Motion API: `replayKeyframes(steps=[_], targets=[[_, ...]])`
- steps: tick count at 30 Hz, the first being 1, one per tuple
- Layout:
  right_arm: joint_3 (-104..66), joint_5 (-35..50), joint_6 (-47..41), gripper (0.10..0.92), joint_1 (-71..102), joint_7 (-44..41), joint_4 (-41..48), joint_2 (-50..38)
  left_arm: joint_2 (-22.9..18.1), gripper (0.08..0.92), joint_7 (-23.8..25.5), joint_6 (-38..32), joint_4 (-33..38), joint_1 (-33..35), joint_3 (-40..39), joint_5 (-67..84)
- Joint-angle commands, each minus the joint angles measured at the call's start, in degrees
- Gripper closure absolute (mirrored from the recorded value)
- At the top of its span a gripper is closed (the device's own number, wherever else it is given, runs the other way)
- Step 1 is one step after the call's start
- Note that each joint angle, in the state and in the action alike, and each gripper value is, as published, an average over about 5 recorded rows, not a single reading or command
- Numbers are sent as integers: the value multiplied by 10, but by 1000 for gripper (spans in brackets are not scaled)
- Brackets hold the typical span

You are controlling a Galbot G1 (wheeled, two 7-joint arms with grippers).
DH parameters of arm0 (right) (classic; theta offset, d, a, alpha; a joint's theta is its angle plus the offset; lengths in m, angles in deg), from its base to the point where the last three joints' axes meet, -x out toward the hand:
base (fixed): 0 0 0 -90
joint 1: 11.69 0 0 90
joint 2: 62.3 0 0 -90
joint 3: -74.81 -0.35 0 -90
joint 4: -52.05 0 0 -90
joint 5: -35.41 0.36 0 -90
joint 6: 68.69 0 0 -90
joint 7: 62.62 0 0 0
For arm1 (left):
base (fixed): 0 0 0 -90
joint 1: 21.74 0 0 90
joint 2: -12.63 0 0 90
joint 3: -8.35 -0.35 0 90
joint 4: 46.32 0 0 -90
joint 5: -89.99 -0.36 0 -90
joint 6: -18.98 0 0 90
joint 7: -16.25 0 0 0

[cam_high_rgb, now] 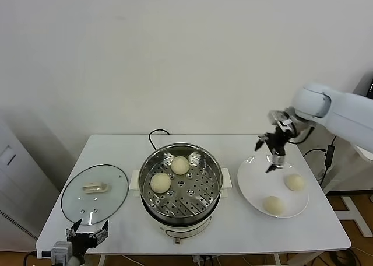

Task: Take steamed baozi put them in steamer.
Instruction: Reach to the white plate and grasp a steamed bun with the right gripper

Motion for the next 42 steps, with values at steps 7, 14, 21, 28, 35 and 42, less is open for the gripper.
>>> replayKeyframes(steps=[7, 14, 21, 28, 35, 42], targets=[[-131, -124, 60, 203, 194, -27, 46, -34, 2, 177, 0, 2, -3, -2, -1, -1], [-171, -143, 63, 203, 251, -26, 61, -13, 2, 177, 0, 3, -7, -7, -1, 0], [-203, -157, 63, 203, 289, -18, 75, 1, 2, 177, 0, 3, -12, -9, -2, 0], [-218, -172, 63, 203, 305, -18, 88, 10, 2, 177, 0, 3, -13, -10, -2, 0], [-233, -190, 58, 217, 319, -16, 97, 15, 2, 177, 0, 2, -15, -9, -2, 0], [-251, -211, 52, 353, 333, -18, 103, 16, 0, 177, 1, 0, -14, -9, -3, 0]])
